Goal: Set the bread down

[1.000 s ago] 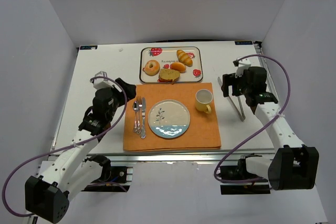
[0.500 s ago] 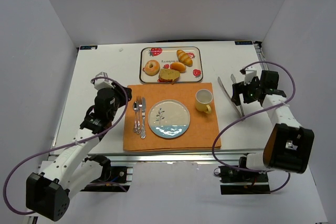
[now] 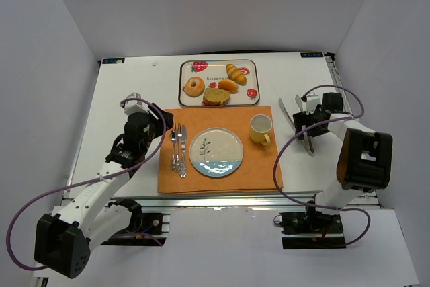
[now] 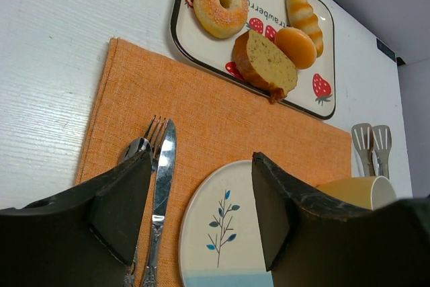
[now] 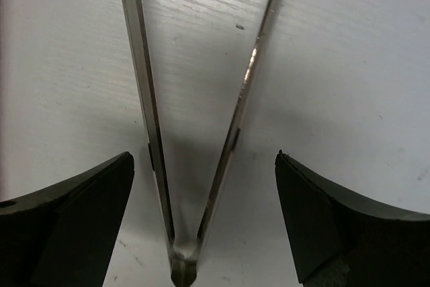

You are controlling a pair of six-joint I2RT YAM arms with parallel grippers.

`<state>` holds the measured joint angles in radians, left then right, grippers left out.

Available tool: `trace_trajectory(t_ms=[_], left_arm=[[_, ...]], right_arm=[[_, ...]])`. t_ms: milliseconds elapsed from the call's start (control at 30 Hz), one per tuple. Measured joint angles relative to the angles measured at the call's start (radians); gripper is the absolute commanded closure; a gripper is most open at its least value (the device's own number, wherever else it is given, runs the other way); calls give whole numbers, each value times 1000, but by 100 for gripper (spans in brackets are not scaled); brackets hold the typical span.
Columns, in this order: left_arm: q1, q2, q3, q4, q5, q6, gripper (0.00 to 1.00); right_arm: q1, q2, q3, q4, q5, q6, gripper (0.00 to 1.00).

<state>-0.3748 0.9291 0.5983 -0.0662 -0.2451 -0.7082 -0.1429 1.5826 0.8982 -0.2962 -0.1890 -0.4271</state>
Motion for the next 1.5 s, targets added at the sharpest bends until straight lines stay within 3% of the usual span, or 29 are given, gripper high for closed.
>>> trace_trajectory(t_ms=[133, 233, 267, 367, 467, 667, 967, 1200, 1500], left_arm=[[0, 1, -2, 8, 1, -3, 29], [0, 1, -2, 11, 1, -5, 28], [0, 0, -2, 11, 0, -6, 28], [0, 0, -3, 12, -1, -7, 28], [0, 0, -3, 14, -1, -7, 28], [0, 4, -3, 16, -1, -5, 28], [0, 43, -3, 34, 3, -3, 28], [0, 35, -3, 34, 2, -2, 27], [0, -2, -3, 24, -3, -3, 26]], right_arm=[[17, 95, 29, 35, 6, -5, 16], [19, 135, 62, 64, -5, -7, 27], [19, 142, 68, 72, -8, -7, 45], [19, 160, 82, 86, -28, -14, 85], [19, 179, 107, 80, -50, -23, 94], [26, 178, 176, -43, -117, -68, 87], [207, 134, 556, -200, -216, -217, 66], [407, 146, 676, -277, -225, -285, 63], [555, 267, 781, -309, -180, -291, 62]])
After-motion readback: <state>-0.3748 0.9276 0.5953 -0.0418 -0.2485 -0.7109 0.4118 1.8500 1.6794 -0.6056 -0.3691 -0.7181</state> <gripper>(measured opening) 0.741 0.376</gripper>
